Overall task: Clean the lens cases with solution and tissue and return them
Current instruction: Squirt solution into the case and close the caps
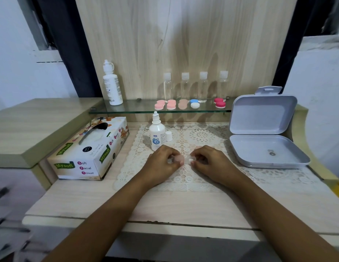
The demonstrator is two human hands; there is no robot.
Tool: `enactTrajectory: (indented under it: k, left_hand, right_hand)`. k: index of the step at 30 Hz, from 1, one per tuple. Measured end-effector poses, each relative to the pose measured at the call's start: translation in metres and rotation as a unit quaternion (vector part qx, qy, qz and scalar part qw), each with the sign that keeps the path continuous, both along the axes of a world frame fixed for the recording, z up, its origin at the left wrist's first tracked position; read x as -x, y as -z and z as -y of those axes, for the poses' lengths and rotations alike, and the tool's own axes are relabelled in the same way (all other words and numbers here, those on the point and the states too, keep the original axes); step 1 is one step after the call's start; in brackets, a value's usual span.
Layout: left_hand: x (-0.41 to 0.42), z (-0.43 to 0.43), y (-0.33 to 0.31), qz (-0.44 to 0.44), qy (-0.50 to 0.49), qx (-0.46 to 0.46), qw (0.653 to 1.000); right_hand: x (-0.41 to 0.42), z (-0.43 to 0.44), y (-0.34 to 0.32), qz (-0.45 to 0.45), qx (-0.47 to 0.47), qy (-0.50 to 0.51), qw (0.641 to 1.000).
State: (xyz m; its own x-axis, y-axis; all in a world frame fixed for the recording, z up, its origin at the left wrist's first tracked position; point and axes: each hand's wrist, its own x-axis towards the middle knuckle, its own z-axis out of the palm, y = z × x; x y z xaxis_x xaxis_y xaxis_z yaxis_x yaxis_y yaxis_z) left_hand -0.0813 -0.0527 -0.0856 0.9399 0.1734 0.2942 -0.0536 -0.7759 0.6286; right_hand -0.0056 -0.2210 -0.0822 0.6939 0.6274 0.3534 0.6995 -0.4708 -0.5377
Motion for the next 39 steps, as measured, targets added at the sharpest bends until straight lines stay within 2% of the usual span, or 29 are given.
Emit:
enactTrajectory:
  k: [12, 20, 22, 25, 29, 35, 37, 39]
  left_hand:
    - [-0.003, -0.004, 0.003, -0.012, 0.019, -0.040, 0.999]
    - [0.001, -0.003, 0.004, 0.005, 0.015, -0.030, 0.999]
    - [0.001, -0.004, 0.004, 0.005, 0.015, -0.035, 0.999]
    - [0.001, -0.004, 0.004, 0.008, 0.017, -0.041, 0.999]
    - [0.002, -0.004, 0.004, 0.011, 0.023, -0.044, 0.999]
    - [0.001, -0.004, 0.004, 0.009, 0.021, -0.045, 0.999]
    - [0.001, -0.004, 0.004, 0.008, 0.020, -0.043, 0.999]
    - [0.001, -0.004, 0.004, 0.008, 0.020, -0.042, 0.999]
  right_hand:
    - [0.002, 0.001, -0.002, 0.010, 0.017, -0.016, 1.000]
    - [0.002, 0.002, -0.006, -0.037, 0.000, 0.006, 0.999]
    - [0.001, 0.002, -0.009, -0.049, -0.034, 0.027, 0.998]
    - [-0.003, 0.004, -0.010, 0.004, -0.061, 0.089, 0.994]
    - [-0.009, 0.004, -0.004, 0.075, -0.011, 0.117, 0.990]
    - [-0.015, 0.000, 0.005, 0.063, 0.135, 0.117, 0.982]
    - [-0.015, 0.000, 0.005, 0.068, 0.142, 0.115, 0.981]
    - [-0.015, 0.000, 0.003, 0.068, 0.101, 0.103, 0.987]
